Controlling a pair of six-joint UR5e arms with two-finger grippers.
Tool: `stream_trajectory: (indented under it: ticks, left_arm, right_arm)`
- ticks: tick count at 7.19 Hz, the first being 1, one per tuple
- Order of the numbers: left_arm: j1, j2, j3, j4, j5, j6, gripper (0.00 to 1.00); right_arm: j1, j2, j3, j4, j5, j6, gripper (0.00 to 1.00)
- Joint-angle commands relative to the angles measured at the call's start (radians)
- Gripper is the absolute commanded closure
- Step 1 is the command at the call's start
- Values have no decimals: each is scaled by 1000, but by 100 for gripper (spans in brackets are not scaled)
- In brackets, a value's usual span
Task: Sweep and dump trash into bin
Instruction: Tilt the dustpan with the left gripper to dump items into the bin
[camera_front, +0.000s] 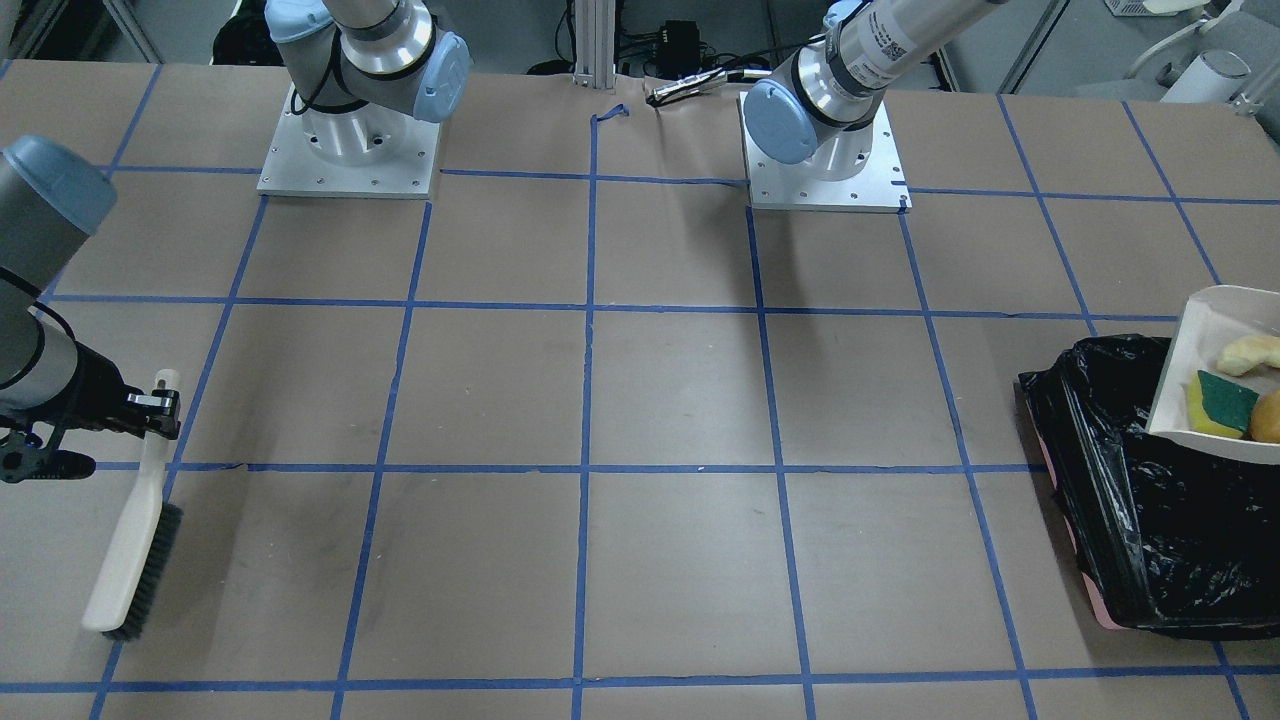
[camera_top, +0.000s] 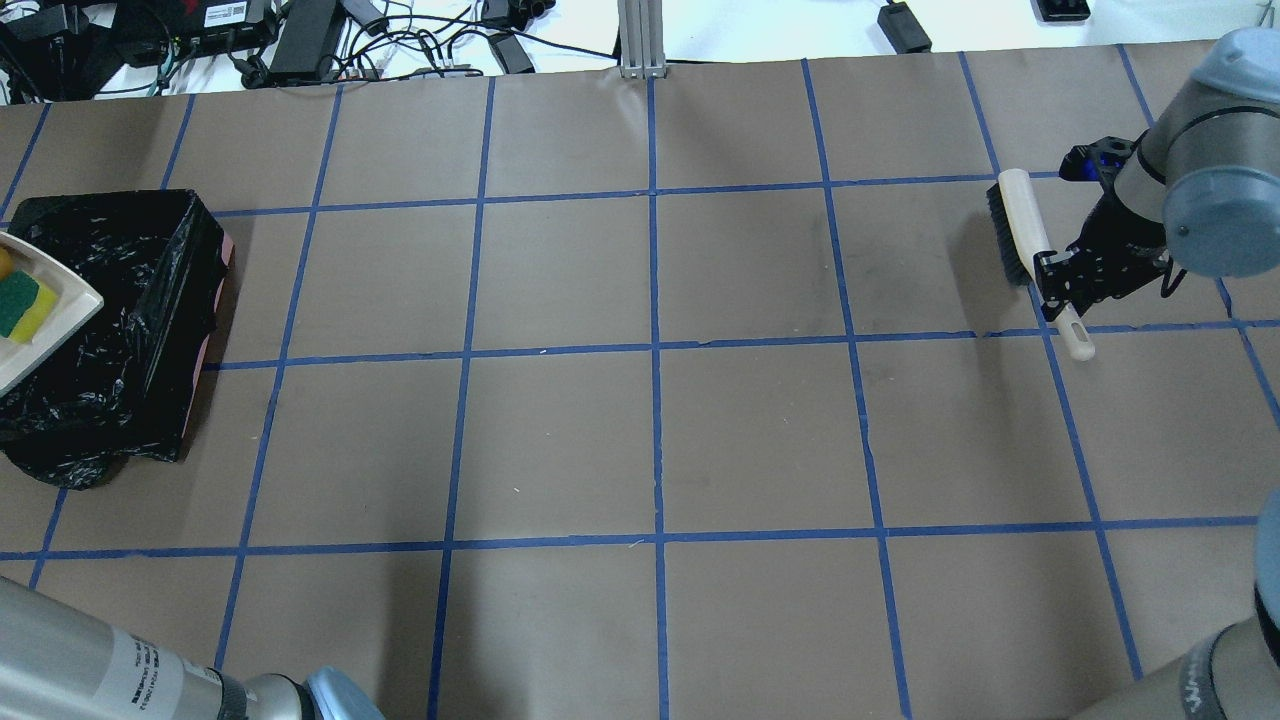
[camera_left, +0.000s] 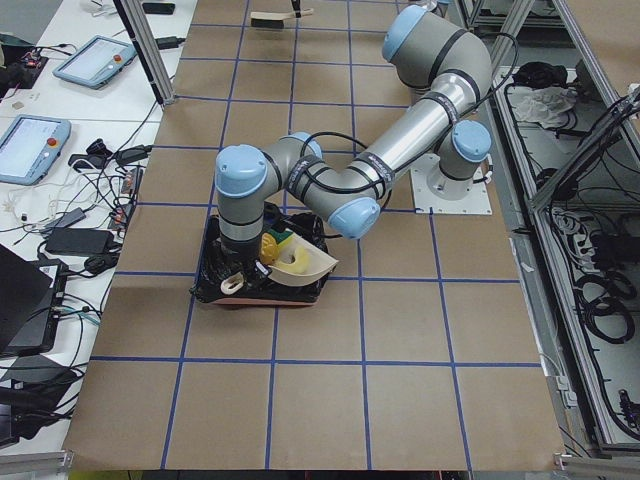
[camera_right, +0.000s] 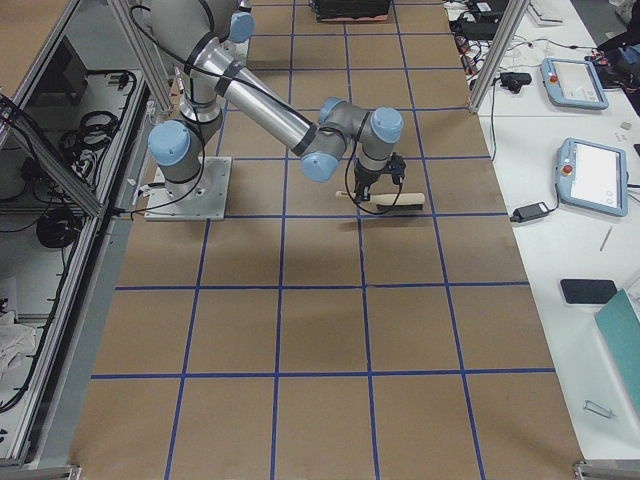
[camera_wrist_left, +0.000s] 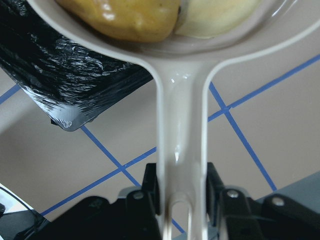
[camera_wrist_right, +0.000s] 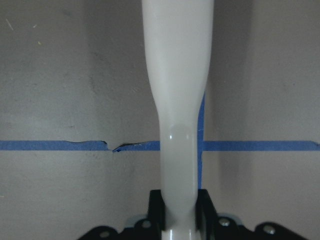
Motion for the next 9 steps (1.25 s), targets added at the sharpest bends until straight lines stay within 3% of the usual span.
stream_trajectory:
  ticks: [1,5,6,7,9]
  left_arm:
    - [-17,1,-1,45,12,10,88]
    - [-58,7,-16,114,67,34,88]
    - [-64,7,-31,180,65,48,88]
    - [-70,15,-47,206,67,48,88]
    - [-75,38,-94,231,67,47,88]
  right_arm:
    - [1,10,-1,5,1,-2,100]
    - [1,25,-1,3,1,-2,100]
    - [1,25,-1,0,3,2,94]
    - [1,27,-1,-8,4,2,40]
    - [1,24,-4,-32,4,8,20]
